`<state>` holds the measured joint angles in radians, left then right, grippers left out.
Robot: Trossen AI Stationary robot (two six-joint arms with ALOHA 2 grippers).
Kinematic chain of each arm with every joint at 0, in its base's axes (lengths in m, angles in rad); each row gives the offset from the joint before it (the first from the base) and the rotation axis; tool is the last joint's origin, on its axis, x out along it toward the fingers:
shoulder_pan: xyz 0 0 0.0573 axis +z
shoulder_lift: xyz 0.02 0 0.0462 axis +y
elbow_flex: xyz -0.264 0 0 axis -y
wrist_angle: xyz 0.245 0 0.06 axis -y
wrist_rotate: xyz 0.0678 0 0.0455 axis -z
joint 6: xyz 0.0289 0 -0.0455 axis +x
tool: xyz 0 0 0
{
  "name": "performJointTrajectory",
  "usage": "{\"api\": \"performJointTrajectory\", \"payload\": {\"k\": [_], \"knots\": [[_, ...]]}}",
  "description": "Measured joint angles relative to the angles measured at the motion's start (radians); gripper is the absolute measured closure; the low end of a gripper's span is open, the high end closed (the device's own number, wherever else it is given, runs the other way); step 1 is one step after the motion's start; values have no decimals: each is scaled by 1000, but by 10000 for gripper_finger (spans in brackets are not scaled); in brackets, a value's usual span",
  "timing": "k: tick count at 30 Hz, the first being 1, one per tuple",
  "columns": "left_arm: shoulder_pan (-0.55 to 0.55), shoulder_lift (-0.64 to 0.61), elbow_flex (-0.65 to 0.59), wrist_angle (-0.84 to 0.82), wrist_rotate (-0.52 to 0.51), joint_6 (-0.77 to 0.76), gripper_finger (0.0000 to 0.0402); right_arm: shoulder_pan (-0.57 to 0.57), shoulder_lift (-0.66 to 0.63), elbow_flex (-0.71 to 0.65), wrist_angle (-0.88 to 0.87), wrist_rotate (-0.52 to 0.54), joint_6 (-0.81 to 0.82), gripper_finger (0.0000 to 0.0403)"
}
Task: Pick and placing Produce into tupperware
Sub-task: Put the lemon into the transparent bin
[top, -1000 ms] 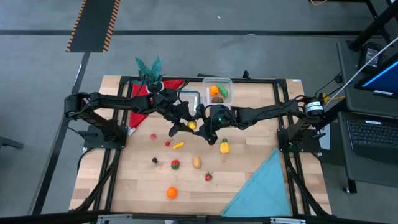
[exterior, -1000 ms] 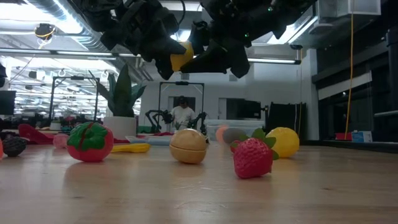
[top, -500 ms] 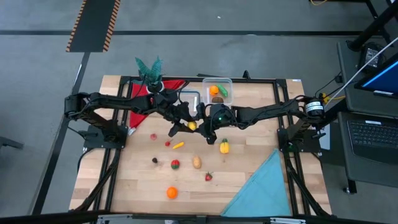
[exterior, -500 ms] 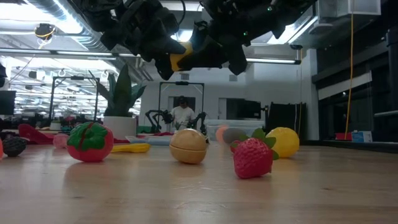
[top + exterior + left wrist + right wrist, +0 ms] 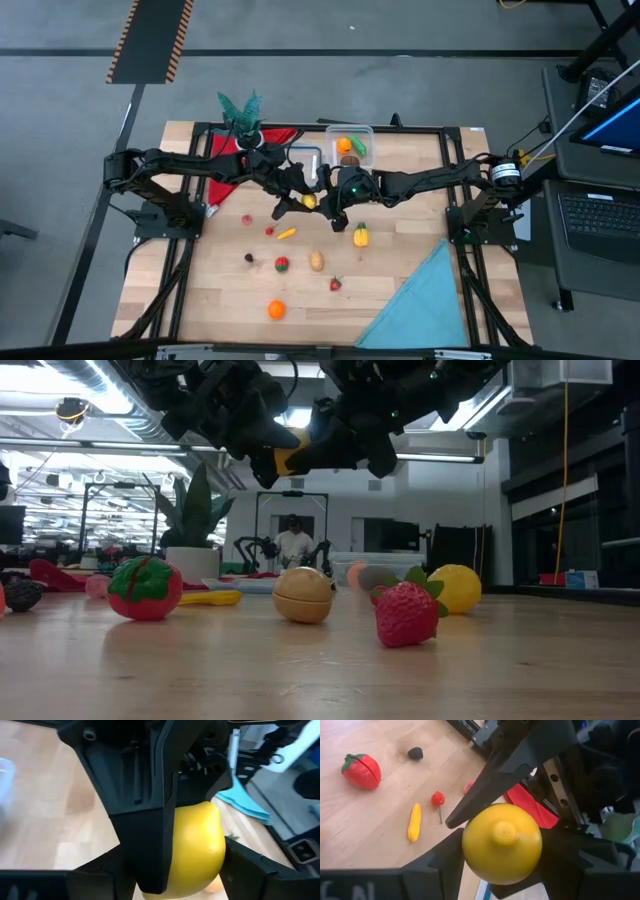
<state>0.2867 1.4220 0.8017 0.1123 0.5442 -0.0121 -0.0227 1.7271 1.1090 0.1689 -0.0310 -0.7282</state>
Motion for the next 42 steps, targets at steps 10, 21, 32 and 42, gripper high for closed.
{"api": "performJointTrajectory", "payload": {"k": [10, 21, 32, 42], "knots": [[0, -1, 1, -20, -34, 93, 154, -1, 0, -1, -6, 6, 44, 195], [13, -12, 2, -82, -42, 104, 118, 1, -4, -1, 0, 26, 51, 195], [59, -106, 1, -267, -43, 168, 79, -3, -5, -1, 6, 25, 97, 195], [58, -187, -33, -317, -70, 208, 87, -49, -5, -1, 21, 28, 242, 195]]}}
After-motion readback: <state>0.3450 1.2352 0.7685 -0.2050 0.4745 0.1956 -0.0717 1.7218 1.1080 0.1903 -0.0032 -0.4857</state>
